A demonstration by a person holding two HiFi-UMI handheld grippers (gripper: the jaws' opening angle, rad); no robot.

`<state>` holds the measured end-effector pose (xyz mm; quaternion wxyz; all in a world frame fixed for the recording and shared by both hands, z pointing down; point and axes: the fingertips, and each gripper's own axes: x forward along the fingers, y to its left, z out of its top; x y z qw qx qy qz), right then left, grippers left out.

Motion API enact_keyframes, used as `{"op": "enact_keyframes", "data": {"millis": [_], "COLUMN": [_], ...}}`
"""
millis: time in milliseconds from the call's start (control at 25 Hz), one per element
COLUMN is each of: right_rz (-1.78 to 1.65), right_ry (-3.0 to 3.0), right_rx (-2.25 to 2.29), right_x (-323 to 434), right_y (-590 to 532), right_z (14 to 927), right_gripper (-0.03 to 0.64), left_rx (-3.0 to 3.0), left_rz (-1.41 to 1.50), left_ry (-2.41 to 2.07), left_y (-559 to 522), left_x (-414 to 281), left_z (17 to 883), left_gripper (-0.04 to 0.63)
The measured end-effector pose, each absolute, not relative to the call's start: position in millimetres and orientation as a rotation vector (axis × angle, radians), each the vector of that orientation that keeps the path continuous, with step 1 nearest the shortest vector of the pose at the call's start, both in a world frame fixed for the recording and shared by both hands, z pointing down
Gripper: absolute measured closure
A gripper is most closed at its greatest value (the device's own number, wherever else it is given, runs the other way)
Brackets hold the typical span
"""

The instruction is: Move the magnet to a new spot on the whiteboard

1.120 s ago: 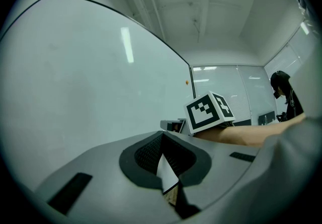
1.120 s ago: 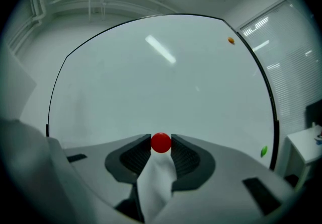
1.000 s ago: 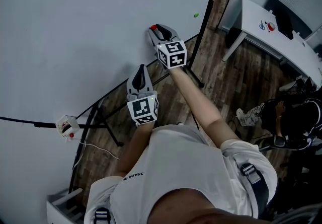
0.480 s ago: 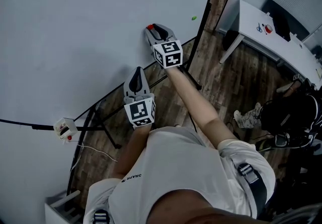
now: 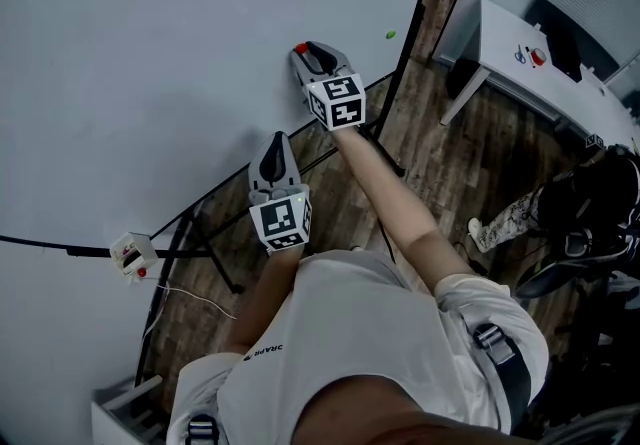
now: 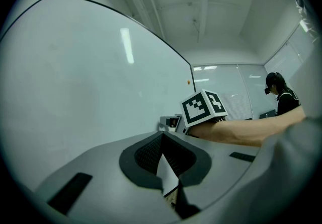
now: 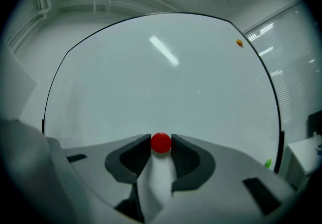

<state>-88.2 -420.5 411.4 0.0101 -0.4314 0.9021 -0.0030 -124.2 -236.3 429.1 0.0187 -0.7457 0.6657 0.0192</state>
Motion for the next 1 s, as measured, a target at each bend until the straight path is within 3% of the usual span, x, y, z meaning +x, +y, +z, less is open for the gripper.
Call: {"op": "enact_keyframes", "data": {"millis": [1000], "right_rz": [-0.023], "right_ry": [2.805], "right_rx": [-1.322], "right_x": [-89.6], "right_y": [-427.0], "right_z": [412.8], "right_gripper": [0.486], "left_rx": [-2.321], "left_rz": [0.046], "left_ry": [2.072], "left_y": [-239.4], "left_x": [-124.2], "left_z": [432.9], "left_gripper": [0.594]}}
